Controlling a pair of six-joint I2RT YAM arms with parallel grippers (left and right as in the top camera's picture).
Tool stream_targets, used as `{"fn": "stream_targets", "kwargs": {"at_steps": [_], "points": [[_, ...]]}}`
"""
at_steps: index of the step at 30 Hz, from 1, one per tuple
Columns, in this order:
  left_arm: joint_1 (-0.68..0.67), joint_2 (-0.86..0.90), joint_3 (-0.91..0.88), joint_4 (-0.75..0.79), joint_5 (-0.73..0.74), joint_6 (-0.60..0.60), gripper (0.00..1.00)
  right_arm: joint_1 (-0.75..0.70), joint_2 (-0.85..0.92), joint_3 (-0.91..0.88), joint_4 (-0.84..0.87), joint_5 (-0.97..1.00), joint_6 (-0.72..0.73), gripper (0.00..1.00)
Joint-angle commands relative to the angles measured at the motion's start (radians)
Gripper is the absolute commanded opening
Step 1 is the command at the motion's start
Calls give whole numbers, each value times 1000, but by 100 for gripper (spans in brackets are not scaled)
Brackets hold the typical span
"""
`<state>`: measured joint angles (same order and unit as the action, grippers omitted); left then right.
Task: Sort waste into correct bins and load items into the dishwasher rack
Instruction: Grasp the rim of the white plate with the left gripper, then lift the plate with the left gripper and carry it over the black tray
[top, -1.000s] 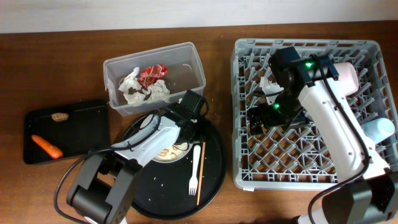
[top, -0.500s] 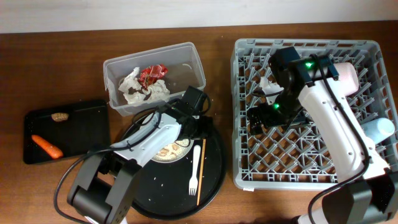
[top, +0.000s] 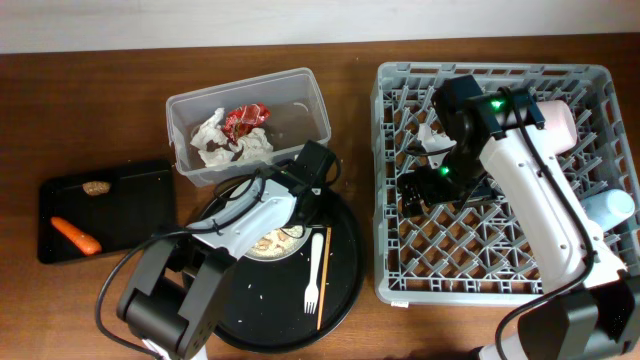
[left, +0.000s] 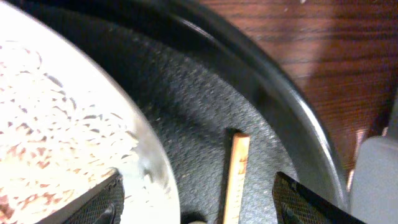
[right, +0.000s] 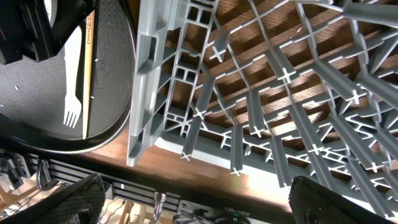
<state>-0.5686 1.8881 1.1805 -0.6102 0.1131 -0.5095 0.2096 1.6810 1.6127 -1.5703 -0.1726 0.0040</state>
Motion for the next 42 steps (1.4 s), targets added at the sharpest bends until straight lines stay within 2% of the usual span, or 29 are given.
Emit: {"fn": "stream_targets", "kwargs": {"at_steps": [1, 3, 5, 7, 8, 12, 15, 20, 24, 33, 42], "points": [[11, 31, -5, -29, -32, 26, 71, 6, -7, 0, -5, 1, 4, 98], [11, 31, -5, -29, -36, 26, 66, 6, -7, 0, -5, 1, 4, 98], [10, 31, -5, -26, -80, 26, 53, 6, -7, 0, -5, 1, 4, 98], [10, 31, -5, -27, -95, 26, 47, 6, -7, 0, -5, 1, 4, 98], [10, 31, -5, -27, -95, 26, 39, 6, -7, 0, -5, 1, 4, 98], [10, 31, -5, -27, -96, 26, 19, 6, -7, 0, -5, 0, 4, 99], [10, 31, -5, -27, -112, 26, 12, 6, -7, 0, -5, -8, 4, 98], [11, 31, -5, -32, -133, 26, 4, 6, -7, 0, -5, -7, 4, 98], [11, 31, -5, -53, -167, 37, 1, 6, -7, 0, -5, -7, 4, 98], [10, 30, 3, -181, -291, 44, 1, 6, -7, 0, -5, -6, 4, 98], [10, 23, 190, -366, -324, 63, 0, 6, -7, 0, -5, -6, 4, 98]]}}
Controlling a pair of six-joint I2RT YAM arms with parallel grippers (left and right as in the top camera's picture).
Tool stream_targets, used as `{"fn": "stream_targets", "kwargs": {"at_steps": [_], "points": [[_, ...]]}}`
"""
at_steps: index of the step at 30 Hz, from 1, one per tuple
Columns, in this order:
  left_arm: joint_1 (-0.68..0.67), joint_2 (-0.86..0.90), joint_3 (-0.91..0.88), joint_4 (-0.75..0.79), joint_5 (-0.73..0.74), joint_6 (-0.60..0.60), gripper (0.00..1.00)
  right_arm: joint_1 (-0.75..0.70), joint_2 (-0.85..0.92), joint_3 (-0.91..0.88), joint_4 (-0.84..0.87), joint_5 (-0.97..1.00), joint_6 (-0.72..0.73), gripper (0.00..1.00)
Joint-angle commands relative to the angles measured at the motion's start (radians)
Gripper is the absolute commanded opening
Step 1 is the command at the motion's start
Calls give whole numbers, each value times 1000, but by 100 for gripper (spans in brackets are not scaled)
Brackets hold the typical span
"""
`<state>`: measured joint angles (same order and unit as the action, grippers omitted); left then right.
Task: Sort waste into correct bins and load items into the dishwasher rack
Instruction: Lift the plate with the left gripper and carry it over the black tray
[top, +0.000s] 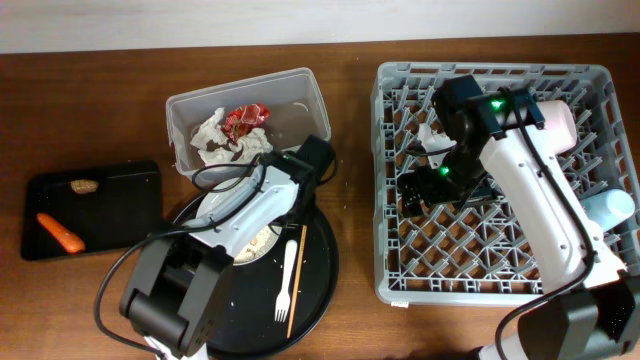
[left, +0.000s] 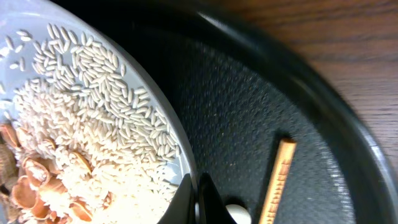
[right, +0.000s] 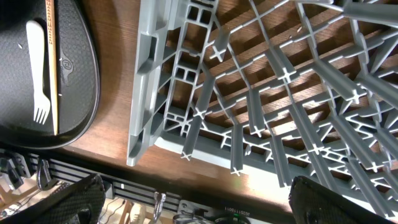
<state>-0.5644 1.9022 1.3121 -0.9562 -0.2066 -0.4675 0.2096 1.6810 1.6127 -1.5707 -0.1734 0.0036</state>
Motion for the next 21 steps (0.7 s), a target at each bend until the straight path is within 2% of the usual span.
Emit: {"fn": "stream_targets", "kwargs": {"at_steps": [1, 9, 13, 16, 21], "points": [[6, 7, 79, -40, -4, 21, 0, 6, -7, 0, -5, -5, 4, 98], [6, -29, 153, -172, -30, 21, 1, 6, -7, 0, -5, -6, 4, 98], [16, -119, 153, -192, -47, 21, 1, 6, -7, 0, -5, -6, 4, 98], [64, -168, 153, -204, -52, 21, 0, 6, -7, 0, -6, -6, 4, 98], [273, -201, 153, -207, -52, 70, 1, 6, -7, 0, -12, -6, 5, 98]]}}
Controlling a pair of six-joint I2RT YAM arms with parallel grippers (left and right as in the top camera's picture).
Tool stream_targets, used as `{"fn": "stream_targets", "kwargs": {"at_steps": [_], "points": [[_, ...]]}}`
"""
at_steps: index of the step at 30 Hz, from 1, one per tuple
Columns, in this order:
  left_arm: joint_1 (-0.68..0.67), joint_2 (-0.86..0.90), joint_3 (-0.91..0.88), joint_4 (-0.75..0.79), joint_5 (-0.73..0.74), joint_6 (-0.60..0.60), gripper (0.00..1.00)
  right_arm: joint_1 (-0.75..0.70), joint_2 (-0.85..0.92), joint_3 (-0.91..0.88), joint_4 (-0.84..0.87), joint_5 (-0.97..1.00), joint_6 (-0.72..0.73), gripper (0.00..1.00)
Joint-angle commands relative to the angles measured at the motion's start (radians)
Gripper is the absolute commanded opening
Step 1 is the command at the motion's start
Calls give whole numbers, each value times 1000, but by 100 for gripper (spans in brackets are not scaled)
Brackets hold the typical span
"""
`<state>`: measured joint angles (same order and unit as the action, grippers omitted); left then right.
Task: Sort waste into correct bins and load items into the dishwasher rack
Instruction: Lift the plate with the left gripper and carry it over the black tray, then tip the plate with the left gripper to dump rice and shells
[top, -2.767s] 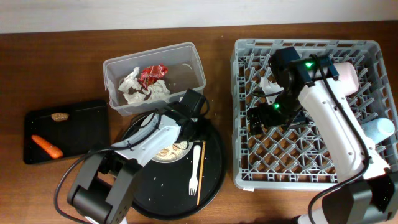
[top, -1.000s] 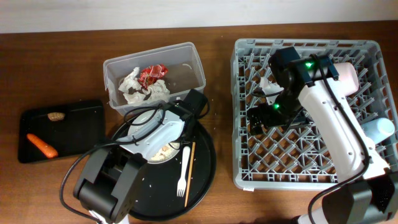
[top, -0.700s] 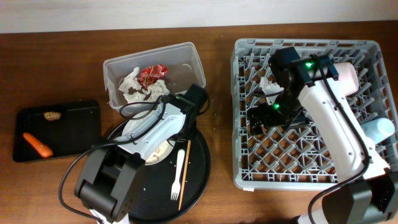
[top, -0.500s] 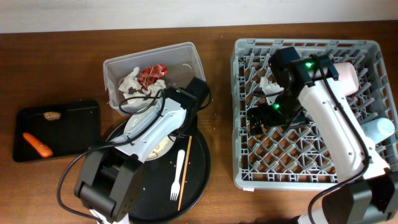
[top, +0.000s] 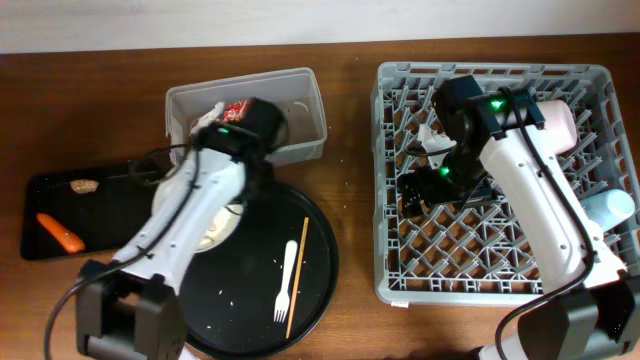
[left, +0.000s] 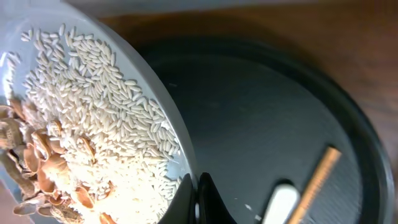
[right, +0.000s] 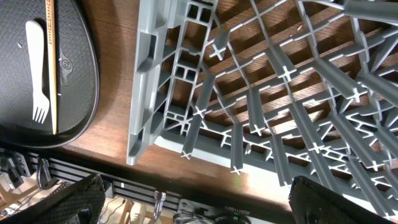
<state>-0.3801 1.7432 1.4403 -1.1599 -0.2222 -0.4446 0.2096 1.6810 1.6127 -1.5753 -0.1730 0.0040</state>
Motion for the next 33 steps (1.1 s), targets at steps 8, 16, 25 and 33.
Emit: {"fn": "stream_targets", "kwargs": {"at_steps": [8, 16, 25, 33], "points": [[347, -42, 25, 123, -19, 234, 1, 6, -7, 0, -8, -6, 12, 98], [529, -42, 25, 266, 244, 283, 1, 6, -7, 0, -8, -6, 13, 98], [687, -42, 25, 297, 576, 282, 0, 6, -7, 0, -8, -6, 16, 98], [780, -42, 25, 314, 831, 283, 0, 6, -7, 0, -8, -6, 16, 98]]}}
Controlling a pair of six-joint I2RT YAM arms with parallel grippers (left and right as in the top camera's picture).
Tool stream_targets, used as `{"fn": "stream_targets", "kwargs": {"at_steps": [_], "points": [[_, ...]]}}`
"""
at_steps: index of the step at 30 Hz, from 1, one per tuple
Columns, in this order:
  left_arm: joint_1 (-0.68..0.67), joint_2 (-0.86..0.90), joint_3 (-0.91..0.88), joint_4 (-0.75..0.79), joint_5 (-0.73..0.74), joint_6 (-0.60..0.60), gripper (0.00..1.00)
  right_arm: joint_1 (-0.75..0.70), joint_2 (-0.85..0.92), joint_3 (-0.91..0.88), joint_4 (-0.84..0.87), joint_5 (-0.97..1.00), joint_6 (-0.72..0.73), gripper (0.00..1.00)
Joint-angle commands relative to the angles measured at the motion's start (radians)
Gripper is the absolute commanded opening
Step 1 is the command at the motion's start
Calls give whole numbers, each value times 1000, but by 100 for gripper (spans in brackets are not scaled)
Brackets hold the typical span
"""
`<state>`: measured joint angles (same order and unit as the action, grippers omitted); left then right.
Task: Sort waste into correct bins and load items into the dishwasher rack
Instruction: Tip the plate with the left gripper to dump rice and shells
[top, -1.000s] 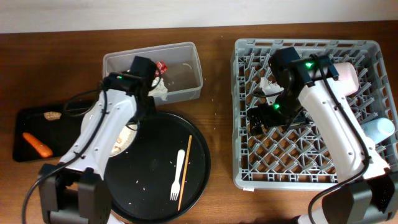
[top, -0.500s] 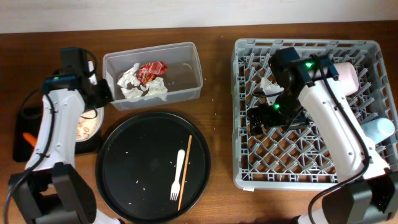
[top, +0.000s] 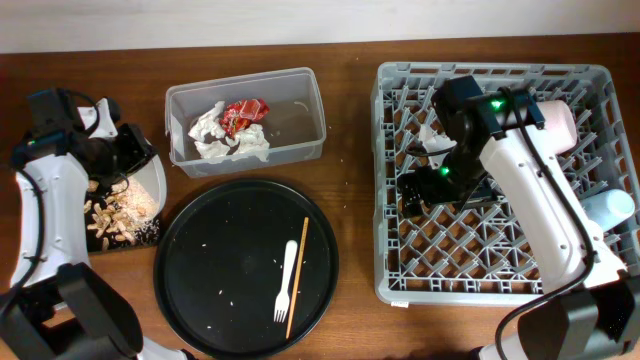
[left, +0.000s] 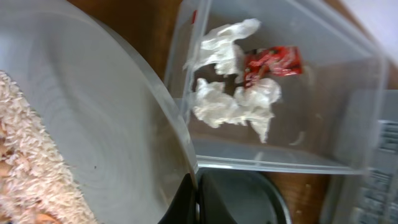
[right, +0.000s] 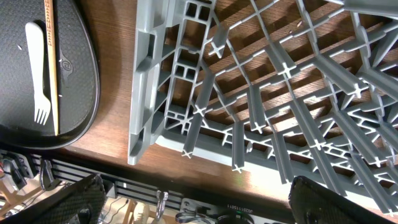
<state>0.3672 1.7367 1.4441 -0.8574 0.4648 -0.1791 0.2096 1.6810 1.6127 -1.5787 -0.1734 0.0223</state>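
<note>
My left gripper (top: 127, 152) is shut on the rim of a white plate (top: 152, 185), held tilted over the black rectangular tray (top: 128, 238) at the far left. Rice and nut shells (top: 115, 210) lie heaped on that tray. The left wrist view shows the plate (left: 93, 124) with rice (left: 22, 162) low on it and my left gripper (left: 198, 200) pinching its edge. My right gripper (top: 420, 185) hangs open over the grey dishwasher rack (top: 470, 270); in its own view the right gripper (right: 199, 205) holds nothing above the rack (right: 280, 93).
A clear bin (top: 305, 95) holds crumpled tissue (top: 215, 135) and a red wrapper (top: 245, 112). A round black tray (top: 220, 260) carries a white fork (top: 287, 280) and a wooden chopstick (top: 297, 275). A pink cup (top: 558, 125) and a pale cup (top: 610, 208) sit in the rack.
My left gripper and the plate have moved from over the round tray's left side to above the black rectangular tray. The plate is now tilted, and rice and shells lie on that tray.
My left gripper stood open around the plate's rim on the round tray. Then it was shut on the rim, and both trays had shifted left. Then the plate was held up near the bin, and now tipped over the left tray. The right arm stayed still.
</note>
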Motion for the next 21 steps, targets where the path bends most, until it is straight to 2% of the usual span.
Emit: {"fn": "stream_targets", "kwargs": {"at_steps": [1, 13, 20, 21], "points": [[50, -35, 21, 12, 190, 17, 0, 6, -7, 0, -4, -6, -2, 98], [285, -35, 21, 27, 678, 54, 0, 6, -7, 0, -5, -6, -2, 98], [358, -35, 21, 28, 726, 64, 0, 6, -7, 0, -5, -6, -2, 98], [358, -35, 21, 31, 766, 106, 0, 6, -7, 0, -5, -6, -2, 98]]}}
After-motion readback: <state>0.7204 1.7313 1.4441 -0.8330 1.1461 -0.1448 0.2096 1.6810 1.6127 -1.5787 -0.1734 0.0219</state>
